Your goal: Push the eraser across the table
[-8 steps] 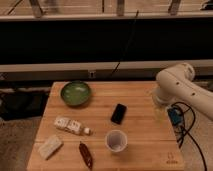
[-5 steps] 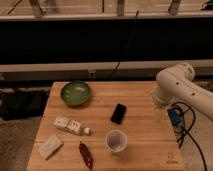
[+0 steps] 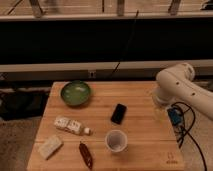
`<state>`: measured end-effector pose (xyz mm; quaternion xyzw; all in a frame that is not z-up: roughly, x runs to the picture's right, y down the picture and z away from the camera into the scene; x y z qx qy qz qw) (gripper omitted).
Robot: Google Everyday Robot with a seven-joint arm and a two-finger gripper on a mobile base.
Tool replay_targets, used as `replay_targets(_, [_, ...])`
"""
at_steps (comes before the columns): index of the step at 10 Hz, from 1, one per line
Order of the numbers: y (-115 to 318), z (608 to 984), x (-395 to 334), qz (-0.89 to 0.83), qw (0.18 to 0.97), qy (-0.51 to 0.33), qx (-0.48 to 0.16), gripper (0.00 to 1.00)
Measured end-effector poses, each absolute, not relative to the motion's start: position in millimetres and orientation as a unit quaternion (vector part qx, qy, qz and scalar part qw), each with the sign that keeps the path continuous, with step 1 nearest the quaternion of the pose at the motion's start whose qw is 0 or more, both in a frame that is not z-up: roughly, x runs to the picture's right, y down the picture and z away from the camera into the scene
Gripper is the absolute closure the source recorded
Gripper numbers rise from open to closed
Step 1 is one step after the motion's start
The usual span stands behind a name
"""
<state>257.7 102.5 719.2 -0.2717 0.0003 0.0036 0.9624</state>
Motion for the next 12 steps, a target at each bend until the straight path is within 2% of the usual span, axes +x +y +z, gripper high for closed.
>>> replay_targets(7, [103, 720, 257, 0.003, 0.962, 0.0, -0.272, 0.2])
replay_targets(10, [112, 745, 247, -0.003, 0.963, -0.009, -0.271, 0.2])
replay_targets(12, [111, 748, 245, -0.004, 0.963, -0.01, -0.27, 0.2])
